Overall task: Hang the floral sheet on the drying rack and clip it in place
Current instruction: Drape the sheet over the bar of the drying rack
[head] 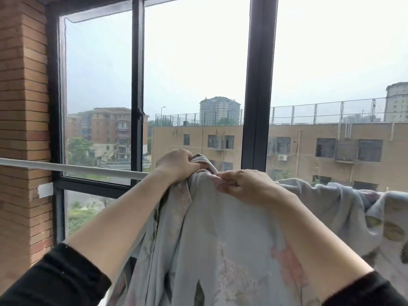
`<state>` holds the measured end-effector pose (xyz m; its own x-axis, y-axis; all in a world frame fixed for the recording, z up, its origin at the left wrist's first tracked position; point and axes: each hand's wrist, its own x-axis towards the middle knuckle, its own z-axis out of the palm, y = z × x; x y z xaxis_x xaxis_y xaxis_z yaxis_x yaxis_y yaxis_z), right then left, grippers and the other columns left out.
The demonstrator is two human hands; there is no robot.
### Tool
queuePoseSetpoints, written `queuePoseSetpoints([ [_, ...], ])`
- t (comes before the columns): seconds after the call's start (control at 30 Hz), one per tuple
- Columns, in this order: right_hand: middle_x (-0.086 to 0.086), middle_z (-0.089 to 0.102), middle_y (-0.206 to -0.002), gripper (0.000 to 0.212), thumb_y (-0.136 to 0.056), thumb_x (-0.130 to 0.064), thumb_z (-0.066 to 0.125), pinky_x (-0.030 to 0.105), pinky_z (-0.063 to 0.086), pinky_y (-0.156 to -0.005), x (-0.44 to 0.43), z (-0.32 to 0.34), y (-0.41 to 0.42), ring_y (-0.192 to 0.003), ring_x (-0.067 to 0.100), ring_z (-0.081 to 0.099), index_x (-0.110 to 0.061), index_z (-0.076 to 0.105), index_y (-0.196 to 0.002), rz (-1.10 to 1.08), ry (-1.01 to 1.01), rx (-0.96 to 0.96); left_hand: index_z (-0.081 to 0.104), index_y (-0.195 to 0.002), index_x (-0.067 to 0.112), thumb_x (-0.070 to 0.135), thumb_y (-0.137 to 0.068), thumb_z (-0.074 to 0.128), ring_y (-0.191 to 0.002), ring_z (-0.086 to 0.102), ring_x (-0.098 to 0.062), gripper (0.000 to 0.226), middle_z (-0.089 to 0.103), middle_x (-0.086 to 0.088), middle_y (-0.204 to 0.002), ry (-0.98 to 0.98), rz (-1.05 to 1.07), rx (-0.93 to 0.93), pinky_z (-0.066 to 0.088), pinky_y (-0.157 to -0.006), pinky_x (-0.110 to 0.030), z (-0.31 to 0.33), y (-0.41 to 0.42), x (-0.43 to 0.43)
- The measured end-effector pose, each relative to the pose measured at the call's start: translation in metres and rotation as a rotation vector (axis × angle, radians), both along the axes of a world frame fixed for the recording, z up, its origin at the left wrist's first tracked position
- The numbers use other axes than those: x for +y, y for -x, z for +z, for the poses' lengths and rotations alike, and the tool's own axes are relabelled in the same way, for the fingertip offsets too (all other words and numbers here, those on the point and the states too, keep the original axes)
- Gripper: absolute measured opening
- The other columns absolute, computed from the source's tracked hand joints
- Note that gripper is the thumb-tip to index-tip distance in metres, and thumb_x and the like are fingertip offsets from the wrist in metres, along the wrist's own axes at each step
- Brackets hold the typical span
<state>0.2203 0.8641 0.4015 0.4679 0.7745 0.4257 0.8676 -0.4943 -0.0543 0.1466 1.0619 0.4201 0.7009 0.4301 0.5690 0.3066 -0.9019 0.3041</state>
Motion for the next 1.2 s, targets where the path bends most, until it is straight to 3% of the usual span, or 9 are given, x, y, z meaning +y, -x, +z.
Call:
queuePoseSetpoints([
  [0.1, -0.020, 0.063, -0.122, 0.040, -0.088, -0.069, 0.040, 0.024, 0.040, -0.083, 0.001, 0.005, 0.000, -0.114, 0.010, 0.057, -0.057, 0.052, -0.124, 0.053, 0.004, 0.080, 0.052, -0.061, 0.021, 0.060, -0.070, 0.071, -0.068, 0.052, -0.017, 0.045, 0.052, 0.006, -0.062, 0.086, -0.036, -0.151, 0.035, -0.057, -0.028, -0.006, 0.017, -0.002],
  [0.2, -0.023, 0.064, -0.118, 0.037, -0.087, -0.069, 0.043, 0.024, 0.042, -0.084, 0.001, 0.003, -0.004, -0.112, 0.008, 0.058, -0.056, 0.054, -0.120, 0.061, -0.018, 0.077, 0.063, -0.087, 0.020, 0.065, -0.053, 0.078, -0.078, 0.058, -0.010, 0.058, 0.061, 0.009, -0.080, 0.321, -0.068, -0.303, 0.042, -0.067, -0.024, -0.026, 0.042, -0.007],
  [0.37, -0.022, 0.063, -0.124, 0.037, -0.087, -0.066, 0.047, 0.025, 0.043, -0.090, 0.001, 0.002, -0.008, -0.117, 0.009, 0.057, -0.057, 0.053, -0.123, 0.066, -0.034, 0.086, 0.058, -0.109, 0.021, 0.068, -0.050, 0.075, -0.096, 0.059, -0.007, 0.077, 0.062, 0.012, -0.104, 0.374, -0.094, -0.591, 0.044, -0.075, -0.017, -0.078, 0.089, -0.014],
  [0.47, -0.023, 0.063, -0.122, 0.040, -0.085, -0.070, 0.044, 0.026, 0.044, -0.092, 0.003, 0.001, -0.009, -0.117, 0.009, 0.057, -0.058, 0.052, -0.122, 0.073, -0.035, 0.090, 0.055, -0.113, 0.029, 0.076, -0.046, 0.074, -0.101, 0.057, -0.004, 0.084, 0.061, 0.017, -0.107, 0.475, -0.100, -0.506, 0.044, -0.078, -0.022, -0.116, 0.101, -0.016],
  [0.6, -0.023, 0.062, -0.124, 0.041, -0.086, -0.070, 0.044, 0.028, 0.045, -0.096, 0.003, 0.000, -0.011, -0.116, 0.008, 0.057, -0.057, 0.052, -0.124, 0.078, -0.038, 0.098, 0.052, -0.091, 0.043, 0.064, -0.051, 0.081, -0.087, 0.059, 0.004, 0.054, 0.063, 0.020, -0.092, 0.571, -0.065, -0.321, 0.046, -0.067, -0.020, -0.160, 0.101, -0.024],
  [0.77, -0.024, 0.064, -0.120, 0.040, -0.083, -0.073, 0.043, 0.031, 0.047, -0.096, 0.002, -0.001, -0.015, -0.112, 0.008, 0.059, -0.059, 0.053, -0.119, 0.079, -0.044, 0.110, 0.062, -0.102, 0.030, 0.068, -0.044, 0.081, -0.083, 0.070, -0.005, 0.072, 0.074, 0.010, -0.090, 0.775, -0.168, -0.267, 0.055, -0.069, -0.022, -0.191, 0.086, -0.026],
  [0.9, -0.026, 0.065, -0.117, 0.040, -0.082, -0.074, 0.046, 0.031, 0.047, -0.097, 0.001, 0.000, -0.015, -0.111, 0.006, 0.059, -0.058, 0.055, -0.117, 0.084, -0.061, 0.132, 0.067, -0.102, 0.024, 0.056, -0.050, 0.087, -0.082, 0.071, -0.005, 0.064, 0.075, 0.007, -0.089, 0.899, -0.241, -0.249, 0.051, -0.061, -0.013, -0.195, 0.072, -0.036],
  [1.03, -0.026, 0.065, -0.115, 0.038, -0.083, -0.071, 0.048, 0.030, 0.048, -0.096, 0.000, 0.000, -0.017, -0.110, 0.005, 0.060, -0.057, 0.056, -0.117, 0.089, -0.067, 0.147, 0.073, -0.094, 0.011, 0.050, -0.058, 0.084, -0.080, 0.073, -0.015, 0.054, 0.076, -0.003, -0.087, 0.982, -0.325, -0.172, 0.056, -0.067, -0.026, -0.191, 0.073, -0.039],
  [1.2, -0.025, 0.065, -0.118, 0.035, -0.085, -0.066, 0.052, 0.030, 0.047, -0.097, -0.002, 0.000, -0.018, -0.112, 0.005, 0.059, -0.056, 0.057, -0.118, 0.092, -0.070, 0.150, 0.077, -0.082, 0.015, 0.059, -0.051, 0.079, -0.082, 0.072, -0.024, 0.053, 0.074, -0.015, -0.089, 0.966, -0.330, -0.163, 0.056, -0.071, -0.033, -0.176, 0.101, -0.025],
])
